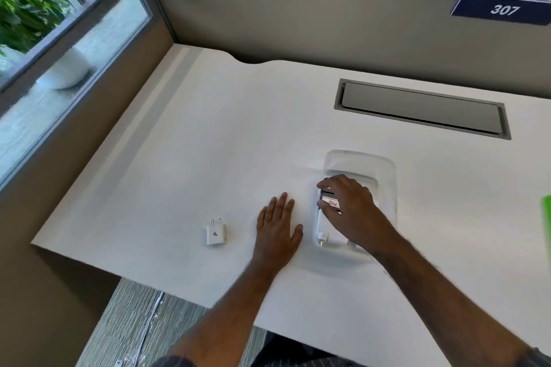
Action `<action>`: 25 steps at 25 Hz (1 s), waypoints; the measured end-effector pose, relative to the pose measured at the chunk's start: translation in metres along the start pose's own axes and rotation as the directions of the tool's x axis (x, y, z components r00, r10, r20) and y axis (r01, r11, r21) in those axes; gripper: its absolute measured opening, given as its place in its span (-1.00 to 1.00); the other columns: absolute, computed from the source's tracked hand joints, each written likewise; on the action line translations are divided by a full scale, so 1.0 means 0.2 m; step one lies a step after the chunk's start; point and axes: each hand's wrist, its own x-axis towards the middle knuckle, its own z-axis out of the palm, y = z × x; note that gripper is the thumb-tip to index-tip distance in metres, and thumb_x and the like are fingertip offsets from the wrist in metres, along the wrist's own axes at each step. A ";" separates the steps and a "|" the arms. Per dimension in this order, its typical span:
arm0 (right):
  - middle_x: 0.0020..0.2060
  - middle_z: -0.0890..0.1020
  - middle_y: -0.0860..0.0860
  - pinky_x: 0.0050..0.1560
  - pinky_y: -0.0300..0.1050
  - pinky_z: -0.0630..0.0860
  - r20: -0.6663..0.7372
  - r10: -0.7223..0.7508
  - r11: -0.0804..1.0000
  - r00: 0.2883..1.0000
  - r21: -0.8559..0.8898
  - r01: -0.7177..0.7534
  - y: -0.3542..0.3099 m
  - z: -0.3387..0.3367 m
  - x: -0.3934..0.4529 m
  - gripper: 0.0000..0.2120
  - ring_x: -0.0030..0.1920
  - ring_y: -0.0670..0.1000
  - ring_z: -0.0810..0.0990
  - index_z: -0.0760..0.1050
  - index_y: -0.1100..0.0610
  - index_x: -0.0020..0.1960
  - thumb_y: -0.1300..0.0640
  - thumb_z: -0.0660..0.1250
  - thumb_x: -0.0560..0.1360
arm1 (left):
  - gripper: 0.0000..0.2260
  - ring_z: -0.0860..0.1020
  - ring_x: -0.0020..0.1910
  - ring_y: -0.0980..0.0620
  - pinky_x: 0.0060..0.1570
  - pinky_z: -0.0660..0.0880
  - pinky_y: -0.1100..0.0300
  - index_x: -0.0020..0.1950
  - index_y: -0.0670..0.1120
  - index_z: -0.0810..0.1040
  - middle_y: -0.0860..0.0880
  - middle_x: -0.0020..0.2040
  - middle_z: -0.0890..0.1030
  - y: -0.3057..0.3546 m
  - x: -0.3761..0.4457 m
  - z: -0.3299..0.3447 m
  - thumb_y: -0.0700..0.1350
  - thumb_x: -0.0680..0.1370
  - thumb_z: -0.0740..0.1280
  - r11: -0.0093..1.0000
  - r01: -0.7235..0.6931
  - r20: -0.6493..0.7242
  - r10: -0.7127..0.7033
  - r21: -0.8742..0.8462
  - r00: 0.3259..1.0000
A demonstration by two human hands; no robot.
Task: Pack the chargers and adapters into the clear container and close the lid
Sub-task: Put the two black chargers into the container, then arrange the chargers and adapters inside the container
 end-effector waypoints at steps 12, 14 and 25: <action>0.14 0.56 -0.10 0.22 -0.01 0.36 0.135 -0.102 0.992 0.986 -0.065 0.111 -0.32 0.30 0.07 -0.74 0.14 0.00 0.52 0.50 0.00 0.22 0.00 0.33 0.55 | -0.46 0.16 0.66 -0.09 0.63 0.01 -0.13 0.62 -0.01 0.28 0.00 0.66 0.24 -0.66 0.05 -0.45 0.04 0.65 0.26 0.990 0.135 -0.133 -0.129 0.037 0.983; 0.17 0.55 -0.08 0.23 -0.02 0.34 0.199 -0.112 0.991 0.974 -0.057 0.125 -0.38 0.39 0.10 -0.71 0.16 0.02 0.52 0.50 0.02 0.25 0.00 0.32 0.56 | -0.47 0.14 0.67 -0.10 0.63 0.00 -0.13 0.63 -0.02 0.27 -0.01 0.67 0.22 -0.80 0.02 -0.48 0.04 0.66 0.25 0.980 0.198 -0.131 -0.194 0.016 0.972; 0.31 0.45 -0.02 0.22 0.05 0.38 0.455 -0.120 0.973 0.882 -0.121 0.195 -0.63 0.83 0.20 -0.43 0.26 0.09 0.47 0.31 0.00 0.45 -0.09 0.37 0.49 | -0.37 0.03 0.69 -0.11 0.65 -0.04 -0.10 0.67 -0.06 0.13 -0.04 0.70 0.09 -1.10 -0.17 -0.44 0.16 0.63 -0.06 0.979 0.204 -0.138 -0.200 0.012 0.970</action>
